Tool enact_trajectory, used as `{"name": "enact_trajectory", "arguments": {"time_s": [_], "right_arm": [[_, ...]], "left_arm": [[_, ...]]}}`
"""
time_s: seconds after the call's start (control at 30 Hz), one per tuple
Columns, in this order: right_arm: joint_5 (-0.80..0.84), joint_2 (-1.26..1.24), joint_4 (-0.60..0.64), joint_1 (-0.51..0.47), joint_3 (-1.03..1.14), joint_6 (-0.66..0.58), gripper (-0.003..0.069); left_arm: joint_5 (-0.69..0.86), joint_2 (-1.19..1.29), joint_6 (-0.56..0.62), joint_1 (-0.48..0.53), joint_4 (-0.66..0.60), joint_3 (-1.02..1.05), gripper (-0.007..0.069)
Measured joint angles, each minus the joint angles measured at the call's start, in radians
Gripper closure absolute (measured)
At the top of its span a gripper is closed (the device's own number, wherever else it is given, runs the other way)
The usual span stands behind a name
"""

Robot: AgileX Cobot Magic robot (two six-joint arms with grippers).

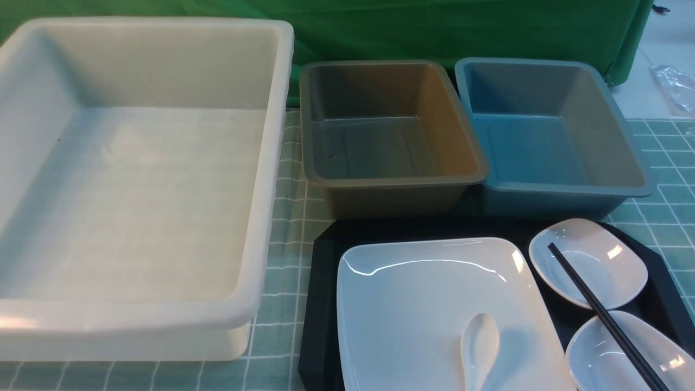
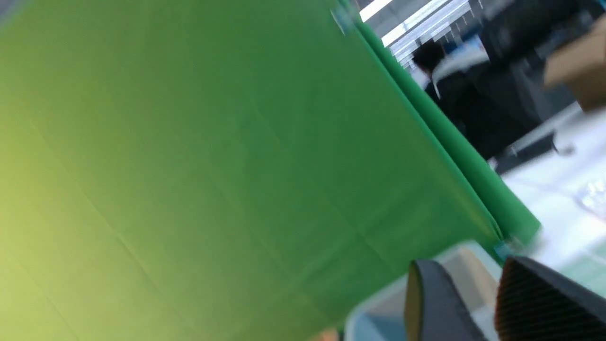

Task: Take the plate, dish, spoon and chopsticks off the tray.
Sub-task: Use the right arm to grab a pair of chopsticks from the plate

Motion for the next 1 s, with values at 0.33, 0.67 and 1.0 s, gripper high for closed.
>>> {"name": "enact_trajectory", "arguments": {"time_s": [0.33, 0.67, 1.0], "right_arm": [[0.906, 0.505, -0.020, 0.101, -0.693, -0.369, 0.0638], [1.375, 1.137, -0.138, 0.109, -1.075, -0.520, 0.0643], [1.418, 1.575, -0.129, 0.109, -1.089, -0.544, 0.0532]], "left_arm": [[0.194, 0.295, 0.452, -0.058, -0.369, -0.018, 0.0620], [0.249, 0.392, 0.186, -0.552, -0.066, -0.175, 0.0624], [0.331, 0.592, -0.015, -0.932, 0.075, -0.206, 0.0624]]}}
